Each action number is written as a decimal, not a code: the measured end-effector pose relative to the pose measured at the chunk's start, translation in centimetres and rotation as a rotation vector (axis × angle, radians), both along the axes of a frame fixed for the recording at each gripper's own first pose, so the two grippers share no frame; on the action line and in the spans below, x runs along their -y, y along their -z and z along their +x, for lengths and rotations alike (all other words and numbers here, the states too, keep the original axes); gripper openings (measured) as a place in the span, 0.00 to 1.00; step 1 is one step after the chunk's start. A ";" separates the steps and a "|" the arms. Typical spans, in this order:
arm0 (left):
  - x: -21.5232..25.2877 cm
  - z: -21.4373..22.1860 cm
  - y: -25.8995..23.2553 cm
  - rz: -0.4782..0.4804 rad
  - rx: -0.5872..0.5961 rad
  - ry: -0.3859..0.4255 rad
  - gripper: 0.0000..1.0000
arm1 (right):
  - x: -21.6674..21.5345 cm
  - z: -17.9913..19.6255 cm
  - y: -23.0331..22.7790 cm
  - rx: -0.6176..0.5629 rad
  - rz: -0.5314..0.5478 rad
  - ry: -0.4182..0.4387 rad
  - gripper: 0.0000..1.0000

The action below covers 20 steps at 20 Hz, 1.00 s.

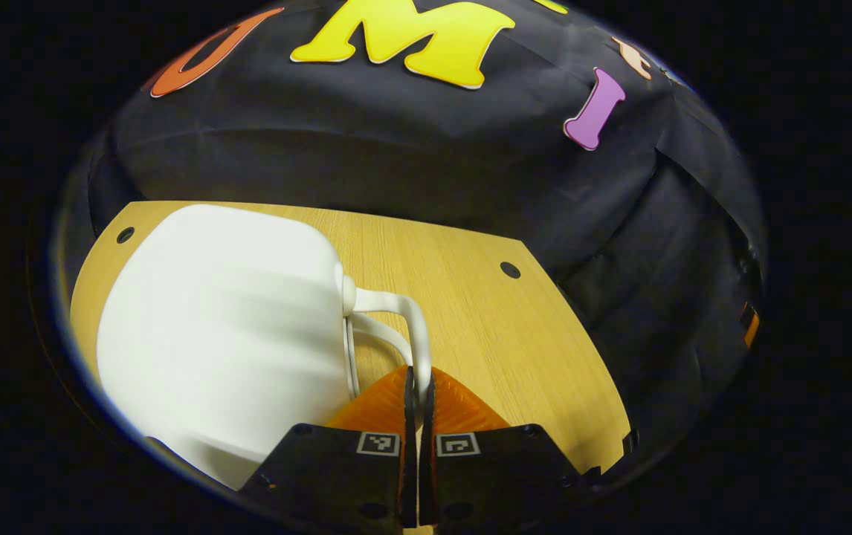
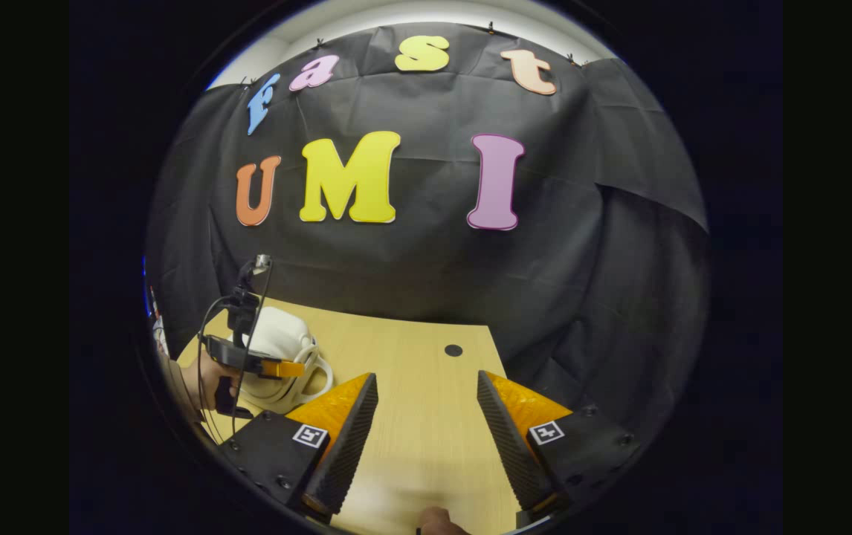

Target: First open the suitcase, pack the skin care products into it, and then close the suitcase.

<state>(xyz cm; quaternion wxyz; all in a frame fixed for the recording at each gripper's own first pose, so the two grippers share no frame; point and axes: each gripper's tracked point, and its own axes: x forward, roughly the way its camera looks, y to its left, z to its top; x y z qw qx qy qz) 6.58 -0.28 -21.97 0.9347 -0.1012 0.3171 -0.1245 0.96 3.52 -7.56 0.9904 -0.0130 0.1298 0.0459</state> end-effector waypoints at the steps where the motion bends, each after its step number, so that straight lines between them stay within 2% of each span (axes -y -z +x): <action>1: 0.2 -0.1 0.0 0.017 0.001 0.009 0.04 | 0.1 0.0 0.1 -0.002 0.001 0.007 0.80; 4: 0.8 -0.7 -0.4 0.029 -0.004 0.029 0.10 | -0.1 0.0 0.1 -0.007 0.013 0.017 0.80; 6: 2.1 -1.4 -1.7 -0.038 -0.007 0.058 0.24 | -0.4 0.1 -0.1 -0.003 0.013 0.018 0.80; 7: 2.3 -1.6 -2.2 -0.048 -0.015 0.046 0.41 | -0.5 0.2 -0.4 0.003 0.012 0.017 0.80; 9: 1.1 -2.3 -3.8 -0.005 -0.007 -0.009 0.58 | -1.0 0.5 -1.1 0.022 0.010 0.021 0.80; 11: 0.0 -3.4 -6.8 0.017 0.048 -0.039 0.94 | -1.8 0.8 -1.7 0.038 0.017 0.024 0.80; 12: -0.5 -4.0 -8.7 0.032 0.087 -0.055 0.98 | -2.2 1.1 -1.9 0.044 0.021 0.023 0.80; 15: -3.5 -6.0 -15.8 0.116 0.247 -0.145 0.99 | -4.3 1.8 -3.1 0.078 0.020 0.011 0.77; 16: -4.7 -6.8 -18.2 0.149 0.301 -0.183 0.99 | -5.1 2.0 -3.6 0.091 0.019 0.007 0.80; 17: -4.8 -5.6 -18.2 0.180 0.345 -0.224 0.99 | -6.1 2.2 -4.1 0.103 0.019 0.001 0.77; 18: -7.1 -4.5 -19.1 0.203 0.383 -0.251 0.98 | -7.0 2.3 -4.8 0.115 0.019 -0.003 0.77; 19: -8.9 -8.9 -21.0 0.225 0.422 -0.269 0.98 | -7.9 2.4 -5.5 0.128 0.023 -0.011 0.77; 20: -9.8 -9.6 -24.2 0.245 0.456 -0.292 0.98 | -8.9 2.6 -6.5 0.147 0.024 -0.018 0.77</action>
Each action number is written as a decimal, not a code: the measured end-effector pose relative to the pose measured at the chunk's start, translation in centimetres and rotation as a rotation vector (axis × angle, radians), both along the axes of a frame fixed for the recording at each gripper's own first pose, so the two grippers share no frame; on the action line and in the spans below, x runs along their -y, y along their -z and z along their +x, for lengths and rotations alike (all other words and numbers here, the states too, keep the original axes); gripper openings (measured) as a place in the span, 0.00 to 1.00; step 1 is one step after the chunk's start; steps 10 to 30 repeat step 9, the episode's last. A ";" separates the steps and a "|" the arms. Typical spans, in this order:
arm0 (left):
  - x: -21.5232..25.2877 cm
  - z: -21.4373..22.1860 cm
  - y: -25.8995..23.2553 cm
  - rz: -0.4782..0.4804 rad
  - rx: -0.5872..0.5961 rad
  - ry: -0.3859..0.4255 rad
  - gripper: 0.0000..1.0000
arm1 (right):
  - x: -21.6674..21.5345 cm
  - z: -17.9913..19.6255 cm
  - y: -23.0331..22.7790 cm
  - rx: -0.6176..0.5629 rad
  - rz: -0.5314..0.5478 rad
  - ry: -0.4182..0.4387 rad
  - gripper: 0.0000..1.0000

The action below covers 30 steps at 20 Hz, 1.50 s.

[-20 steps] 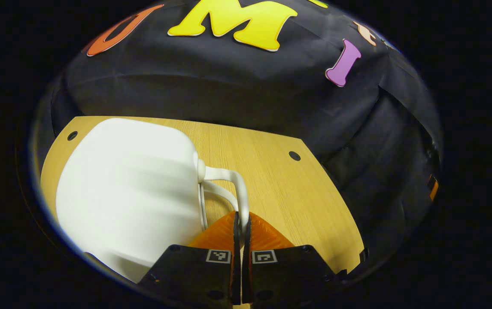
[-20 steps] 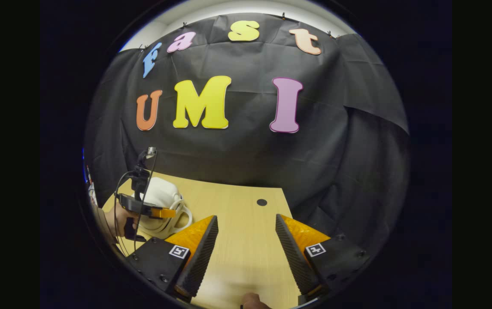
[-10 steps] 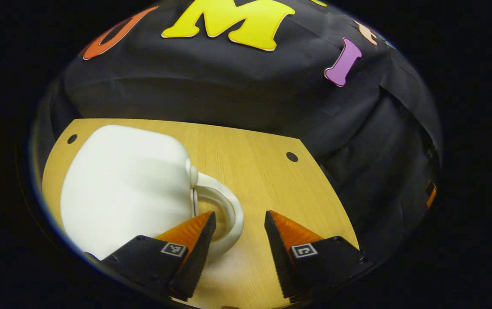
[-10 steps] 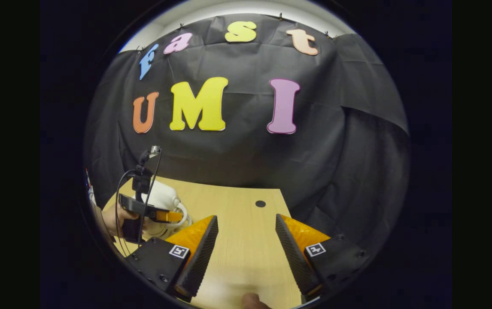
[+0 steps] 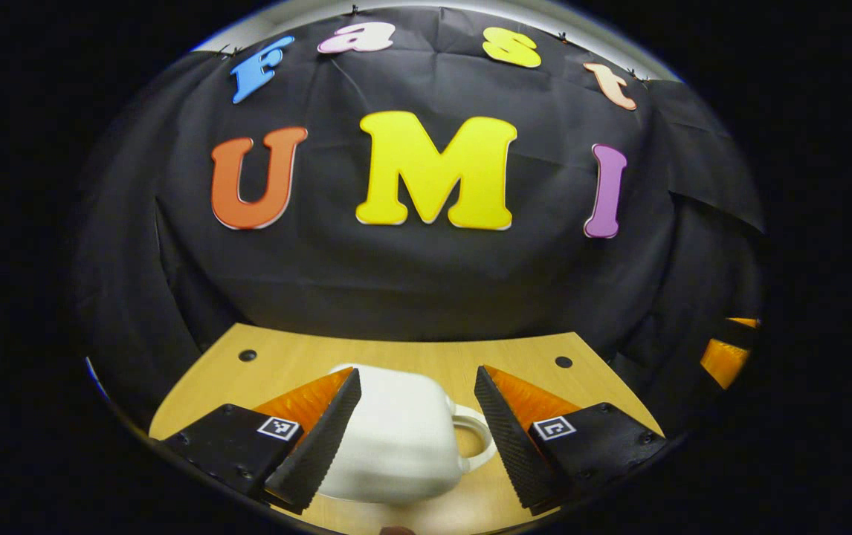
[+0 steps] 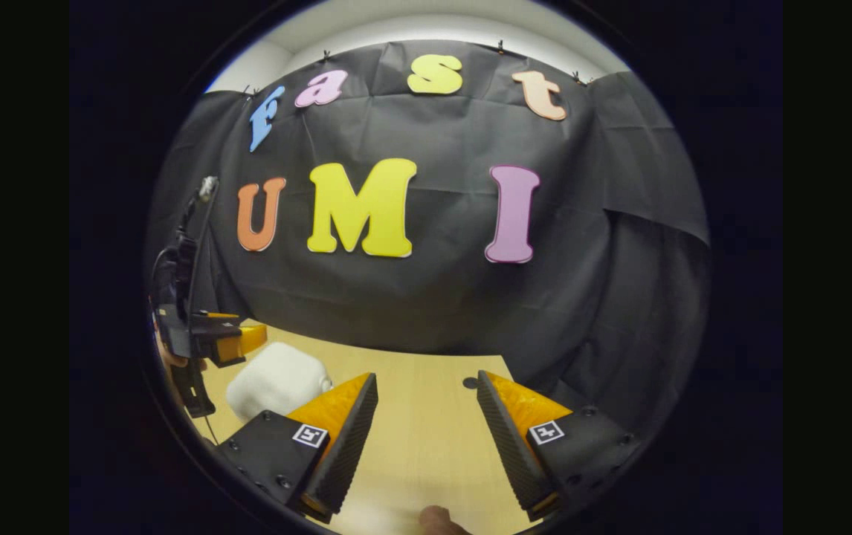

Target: First open the suitcase, pack the skin care products into it, and then close the suitcase.

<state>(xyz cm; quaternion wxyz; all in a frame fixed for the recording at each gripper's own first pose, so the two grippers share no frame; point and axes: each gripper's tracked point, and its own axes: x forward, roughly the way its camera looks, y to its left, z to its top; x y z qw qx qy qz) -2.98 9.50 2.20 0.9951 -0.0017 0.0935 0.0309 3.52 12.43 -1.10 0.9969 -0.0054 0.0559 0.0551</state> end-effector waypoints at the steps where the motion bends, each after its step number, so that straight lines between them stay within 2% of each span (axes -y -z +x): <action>1: -0.8 -0.5 -1.4 0.016 0.035 -0.016 0.98 | -0.9 0.1 -0.9 0.020 -0.003 -0.005 0.80; 3: -2.1 -1.5 -3.6 0.027 0.084 -0.038 0.97 | -2.7 0.4 -2.2 0.048 -0.004 -0.017 0.77; 9: -3.6 -5.0 -8.3 0.036 0.191 -0.057 0.97 | -6.7 0.7 -4.9 0.099 0.018 -0.030 0.79; 30: -3.6 -5.0 -8.3 0.036 0.191 -0.057 0.97 | -6.7 0.7 -4.9 0.099 0.018 -0.030 0.79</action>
